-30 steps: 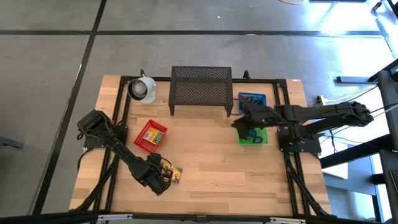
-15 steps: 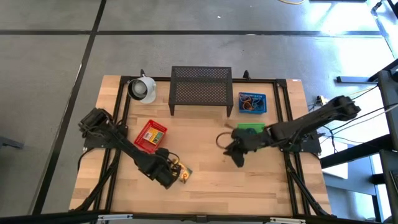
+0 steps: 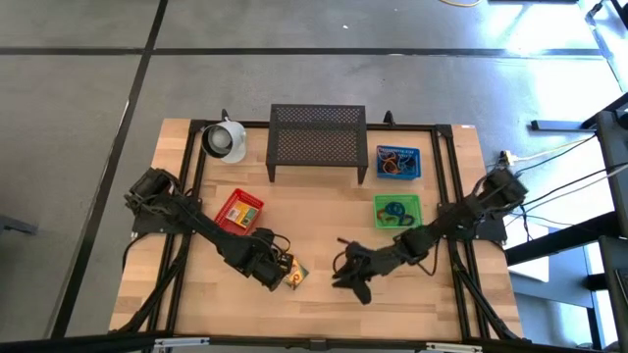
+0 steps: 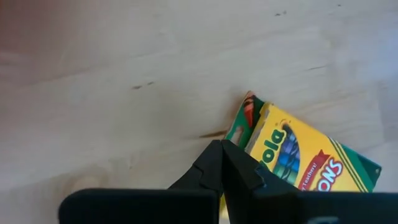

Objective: Pick & Place Office Desk Supplies
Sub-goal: Put the yellow crayon box into the red bin

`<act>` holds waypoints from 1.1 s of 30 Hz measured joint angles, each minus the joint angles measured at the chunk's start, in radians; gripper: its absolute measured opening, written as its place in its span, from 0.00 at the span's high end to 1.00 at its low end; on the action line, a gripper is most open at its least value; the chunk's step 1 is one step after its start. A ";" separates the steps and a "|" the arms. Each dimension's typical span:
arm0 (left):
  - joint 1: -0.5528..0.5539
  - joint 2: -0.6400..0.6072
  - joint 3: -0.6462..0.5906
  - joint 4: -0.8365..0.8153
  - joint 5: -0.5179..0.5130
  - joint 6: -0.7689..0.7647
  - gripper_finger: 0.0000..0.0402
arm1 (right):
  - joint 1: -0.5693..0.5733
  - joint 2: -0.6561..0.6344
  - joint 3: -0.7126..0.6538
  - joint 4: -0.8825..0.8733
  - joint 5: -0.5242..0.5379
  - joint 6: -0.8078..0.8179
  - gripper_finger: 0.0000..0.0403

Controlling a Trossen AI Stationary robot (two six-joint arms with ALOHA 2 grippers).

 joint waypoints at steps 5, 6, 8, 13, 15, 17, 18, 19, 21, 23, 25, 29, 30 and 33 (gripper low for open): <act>0.002 0.000 0.001 0.002 -0.029 0.073 1.00 | 0.020 0.102 0.000 0.142 0.001 -0.003 0.66; 0.002 0.000 0.005 -0.002 -0.034 0.096 1.00 | 0.020 0.115 0.000 0.151 0.001 -0.008 0.66; -0.003 -0.005 0.017 -0.001 -0.027 0.159 0.98 | 0.020 0.134 0.000 0.153 0.001 -0.033 0.66; -0.042 -0.031 0.065 -0.002 0.079 0.359 0.86 | 0.020 0.150 0.020 0.144 0.002 -0.196 0.66; -0.066 -0.035 0.084 0.001 0.146 0.417 0.80 | 0.020 0.149 0.026 0.140 0.005 -0.250 0.66; -0.094 -0.035 0.089 0.014 0.187 0.430 0.74 | 0.017 0.149 0.037 0.134 0.011 -0.302 0.66; -0.105 -0.026 0.088 0.034 0.195 0.430 0.72 | 0.014 0.149 0.045 0.123 0.013 -0.326 0.66; -0.115 -0.013 0.086 0.058 0.192 0.431 0.69 | 0.010 0.148 0.050 0.100 0.015 -0.349 0.66; -0.129 0.016 0.084 0.081 0.146 0.449 0.66 | 0.004 0.149 0.057 0.050 0.039 -0.377 0.66; -0.129 0.053 0.084 0.142 0.099 0.491 0.64 | -0.004 0.149 0.067 0.020 0.061 -0.393 0.66; -0.123 0.082 0.084 0.156 0.091 0.526 0.64 | -0.012 0.149 0.075 0.002 0.065 -0.397 0.66; -0.105 0.120 0.088 0.176 0.075 0.566 0.65 | -0.022 0.149 0.085 -0.044 0.066 -0.398 0.66; -0.098 0.126 0.088 0.180 0.067 0.578 0.65 | -0.023 0.149 0.086 -0.046 0.065 -0.402 0.66; -0.069 0.132 0.089 0.194 0.003 0.607 0.66 | -0.024 0.149 0.086 -0.076 0.065 -0.422 0.66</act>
